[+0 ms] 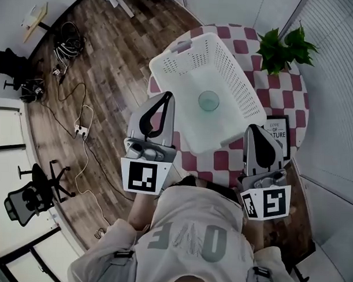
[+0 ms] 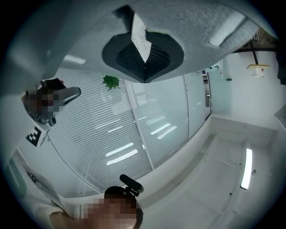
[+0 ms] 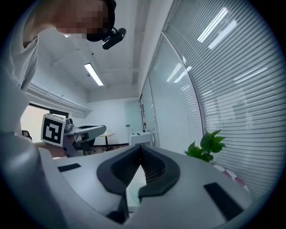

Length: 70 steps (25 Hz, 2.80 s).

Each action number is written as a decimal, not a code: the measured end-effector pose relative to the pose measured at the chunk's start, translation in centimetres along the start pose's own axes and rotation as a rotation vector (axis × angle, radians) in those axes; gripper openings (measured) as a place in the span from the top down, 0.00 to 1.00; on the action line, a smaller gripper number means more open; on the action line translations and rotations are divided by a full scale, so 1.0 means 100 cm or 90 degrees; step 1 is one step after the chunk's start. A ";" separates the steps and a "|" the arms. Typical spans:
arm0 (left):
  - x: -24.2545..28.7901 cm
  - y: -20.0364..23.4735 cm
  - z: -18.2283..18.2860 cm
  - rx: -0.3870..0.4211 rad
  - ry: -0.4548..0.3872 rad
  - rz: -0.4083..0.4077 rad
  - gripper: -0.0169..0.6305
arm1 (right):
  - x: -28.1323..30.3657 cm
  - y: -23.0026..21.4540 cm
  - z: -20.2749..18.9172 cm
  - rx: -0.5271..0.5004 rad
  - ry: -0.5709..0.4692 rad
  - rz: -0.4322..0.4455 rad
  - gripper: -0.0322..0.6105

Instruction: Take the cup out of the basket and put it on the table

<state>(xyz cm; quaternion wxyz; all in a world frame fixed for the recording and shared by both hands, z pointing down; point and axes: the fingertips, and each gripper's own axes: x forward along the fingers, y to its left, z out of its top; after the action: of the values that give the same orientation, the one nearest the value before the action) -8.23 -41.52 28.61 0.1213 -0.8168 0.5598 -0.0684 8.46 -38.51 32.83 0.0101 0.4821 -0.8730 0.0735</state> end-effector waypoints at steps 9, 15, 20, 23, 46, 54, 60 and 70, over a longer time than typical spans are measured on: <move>0.075 -0.032 -0.016 0.045 0.088 -0.142 0.97 | 0.025 -0.048 -0.027 0.061 0.040 0.026 0.94; 0.094 -0.043 -0.064 0.044 0.162 -0.233 0.79 | 0.038 -0.064 -0.041 0.055 0.078 -0.039 0.94; 0.124 -0.070 -0.102 0.226 0.230 -0.389 0.71 | 0.048 -0.050 -0.033 0.074 0.068 -0.051 0.94; 0.127 -0.090 -0.131 0.317 0.309 -0.504 0.71 | 0.052 -0.036 -0.035 0.053 0.081 -0.038 0.94; 0.108 -0.137 -0.287 0.473 0.609 -0.808 0.62 | 0.044 -0.072 -0.048 0.085 0.101 -0.058 0.94; 0.093 -0.141 -0.304 0.478 0.664 -0.866 0.64 | 0.048 -0.075 -0.053 0.095 0.109 -0.045 0.94; 0.087 -0.141 -0.318 0.471 0.706 -0.895 0.74 | 0.052 -0.078 -0.056 0.085 0.116 -0.048 0.94; 0.095 -0.140 -0.324 0.436 0.718 -0.881 0.94 | 0.057 -0.074 -0.058 0.089 0.116 -0.039 0.94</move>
<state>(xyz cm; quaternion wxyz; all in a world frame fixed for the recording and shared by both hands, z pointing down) -0.22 -49.51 63.40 -0.0015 -0.7338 -0.1212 -0.6685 11.34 -46.34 39.94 0.0583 0.4992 -0.8461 0.1775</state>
